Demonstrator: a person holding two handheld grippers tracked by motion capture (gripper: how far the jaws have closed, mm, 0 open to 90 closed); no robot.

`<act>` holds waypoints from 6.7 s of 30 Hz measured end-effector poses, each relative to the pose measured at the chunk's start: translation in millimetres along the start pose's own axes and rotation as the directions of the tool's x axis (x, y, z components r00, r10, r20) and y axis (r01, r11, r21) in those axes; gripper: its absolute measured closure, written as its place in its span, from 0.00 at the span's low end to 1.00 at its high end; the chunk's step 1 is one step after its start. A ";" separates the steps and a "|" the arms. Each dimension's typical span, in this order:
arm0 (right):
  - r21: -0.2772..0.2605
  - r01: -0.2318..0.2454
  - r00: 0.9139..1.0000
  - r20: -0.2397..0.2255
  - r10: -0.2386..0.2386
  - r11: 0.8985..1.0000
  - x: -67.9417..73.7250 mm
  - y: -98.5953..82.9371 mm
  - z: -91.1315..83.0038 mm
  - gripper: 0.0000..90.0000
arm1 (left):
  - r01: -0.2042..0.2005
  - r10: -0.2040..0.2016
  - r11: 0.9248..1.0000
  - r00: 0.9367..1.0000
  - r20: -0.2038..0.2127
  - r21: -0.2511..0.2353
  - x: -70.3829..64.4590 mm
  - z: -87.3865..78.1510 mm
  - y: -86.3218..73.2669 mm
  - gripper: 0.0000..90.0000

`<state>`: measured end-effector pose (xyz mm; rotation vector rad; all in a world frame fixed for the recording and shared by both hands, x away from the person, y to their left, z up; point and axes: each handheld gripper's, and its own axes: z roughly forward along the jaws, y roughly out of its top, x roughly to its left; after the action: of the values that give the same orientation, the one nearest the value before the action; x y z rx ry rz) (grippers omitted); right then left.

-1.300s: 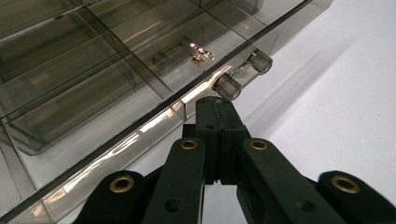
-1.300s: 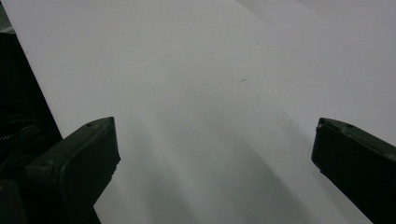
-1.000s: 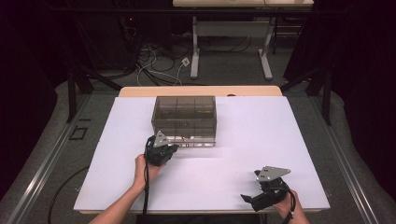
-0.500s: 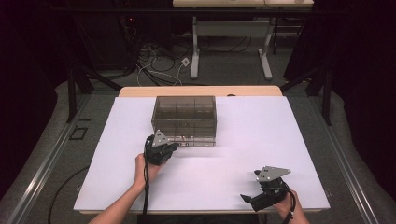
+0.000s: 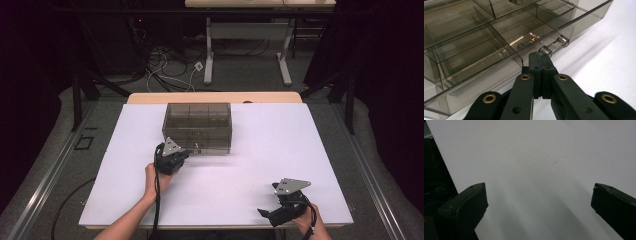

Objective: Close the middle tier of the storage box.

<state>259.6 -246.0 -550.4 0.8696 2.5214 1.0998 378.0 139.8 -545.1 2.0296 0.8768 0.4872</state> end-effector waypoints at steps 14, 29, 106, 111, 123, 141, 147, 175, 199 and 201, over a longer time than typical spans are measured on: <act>-0.005 0.000 1.000 0.004 0.000 1.000 -0.7 -0.8 -0.9 0.00 | -0.017 0.017 1.000 1.000 -0.010 -0.004 4.4 6.3 3.4 1.00; -0.017 0.002 1.000 0.012 -0.002 1.000 -0.1 -0.5 -1.4 0.00 | -0.027 0.027 1.000 0.999 -0.025 0.000 7.7 12.5 8.1 1.00; -0.006 0.003 1.000 0.001 -0.003 1.000 0.8 -1.9 -5.1 0.00 | -0.085 0.085 0.995 0.996 -0.009 0.047 13.0 21.7 17.3 0.66; -0.016 0.006 1.000 0.008 -0.006 1.000 1.9 -1.6 -6.1 0.00 | -0.089 0.086 0.990 0.996 0.033 0.107 12.6 14.1 17.8 0.43; -0.012 -0.001 1.000 0.015 0.001 1.000 2.5 -1.8 -6.5 0.00 | -0.060 0.051 0.987 0.997 0.064 0.151 12.6 -7.3 19.3 0.10; -0.013 -0.009 1.000 0.021 0.009 1.000 2.1 -1.1 -7.2 0.00 | -0.086 0.067 0.975 0.993 0.098 0.203 -11.0 -41.2 13.6 0.00; -0.020 -0.021 1.000 0.021 0.021 1.000 1.1 -1.3 -7.9 0.00 | -0.085 0.066 0.975 0.993 0.098 0.207 -13.9 -52.1 8.4 0.00; -0.016 -0.010 1.000 0.022 0.010 1.000 1.8 -1.1 -6.8 0.00 | -0.131 0.117 0.977 0.989 0.094 0.166 -40.9 -98.3 -16.8 0.00; -0.010 -0.006 1.000 0.021 0.007 1.000 1.8 -1.3 -4.9 0.00 | -0.108 0.090 0.981 0.989 0.113 0.164 -43.5 -115.3 -46.5 0.00; -0.010 -0.007 1.000 0.022 0.007 1.000 1.8 -1.4 -4.7 0.00 | -0.107 0.089 0.981 0.989 0.115 0.160 -43.2 -116.1 -48.6 0.00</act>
<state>255.5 -248.3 -548.2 0.8837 2.4948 1.0979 257.8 191.4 -520.7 2.2377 0.7765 0.3653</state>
